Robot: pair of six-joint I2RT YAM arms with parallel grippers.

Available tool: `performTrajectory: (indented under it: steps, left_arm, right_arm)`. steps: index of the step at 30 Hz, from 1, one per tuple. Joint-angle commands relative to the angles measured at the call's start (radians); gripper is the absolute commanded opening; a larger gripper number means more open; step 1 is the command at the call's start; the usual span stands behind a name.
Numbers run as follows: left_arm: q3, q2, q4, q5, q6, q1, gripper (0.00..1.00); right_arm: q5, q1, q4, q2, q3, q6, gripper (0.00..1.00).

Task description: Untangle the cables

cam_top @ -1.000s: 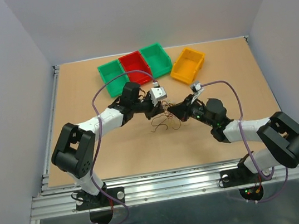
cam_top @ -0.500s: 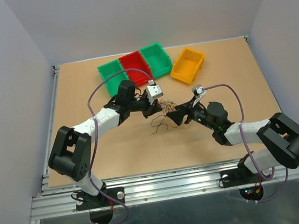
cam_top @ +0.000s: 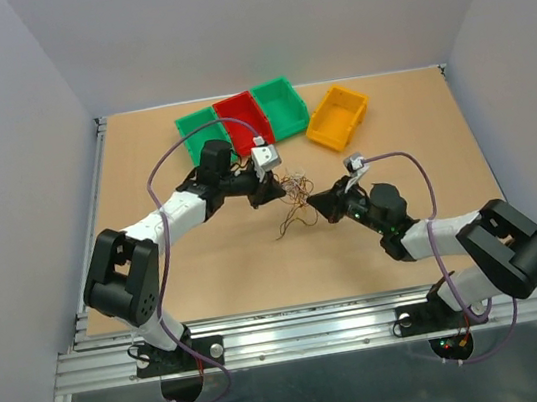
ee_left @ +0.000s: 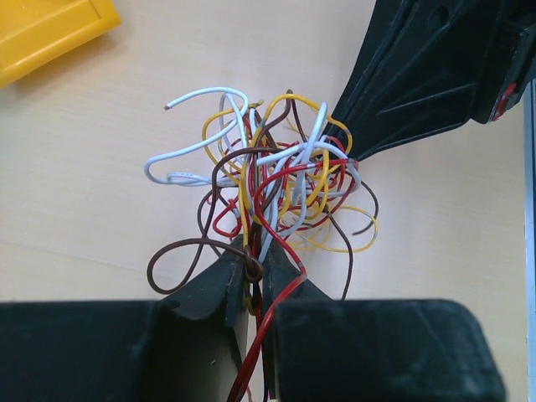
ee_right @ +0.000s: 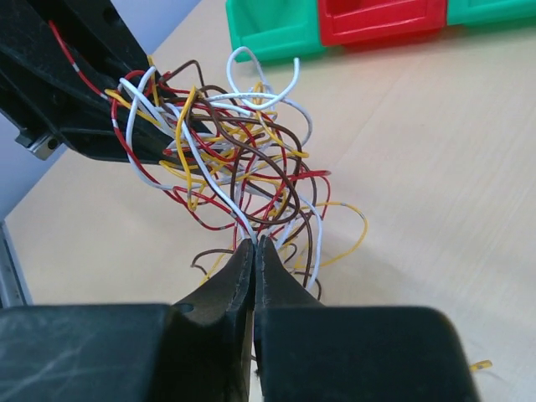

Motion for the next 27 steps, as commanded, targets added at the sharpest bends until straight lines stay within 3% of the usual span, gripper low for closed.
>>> performTrajectory:
  steps: [1, 4, 5, 6, 8, 11, 16, 24, 25, 27]
  left_arm:
    - [0.057, -0.053, 0.035, 0.041, -0.064, 0.046, 0.0]
    - [0.045, -0.069, 0.099, -0.006, -0.168, 0.121, 0.0]
    - [0.039, -0.077, 0.115, -0.033, -0.19, 0.135, 0.0]
    - [0.031, -0.086, 0.132, -0.063, -0.228, 0.144, 0.0]
    - [0.006, -0.114, 0.175, -0.146, -0.247, 0.164, 0.0]
    - [-0.012, -0.137, 0.204, -0.241, -0.274, 0.179, 0.0]
    - [-0.023, -0.157, 0.231, -0.32, -0.307, 0.21, 0.0]
    - [-0.058, -0.214, 0.276, -0.393, -0.328, 0.242, 0.0]
    - [-0.067, -0.233, 0.282, -0.377, -0.327, 0.247, 0.0]
    - [-0.075, -0.247, 0.285, -0.323, -0.308, 0.244, 0.0]
  right_arm:
    - [0.138, 0.008, 0.009, -0.017, 0.003, 0.02, 0.01]
    - [0.47, 0.008, -0.151, -0.086, -0.001, 0.127, 0.01]
    - [0.66, 0.007, -0.211, -0.107, -0.001, 0.202, 0.01]
    - [0.734, 0.007, -0.303, -0.135, -0.009, 0.233, 0.01]
    - [0.894, 0.007, -0.333, -0.228, -0.065, 0.277, 0.01]
    - [1.021, 0.007, -0.431, -0.401, -0.142, 0.314, 0.01]
    - [1.152, 0.007, -0.696, -0.658, -0.161, 0.359, 0.01]
    - [1.269, 0.005, -0.808, -0.979, -0.255, 0.373, 0.01]
    - [1.257, 0.005, -0.81, -1.006, -0.256, 0.364, 0.02]
    - [1.217, 0.005, -0.81, -1.012, -0.252, 0.332, 0.24]
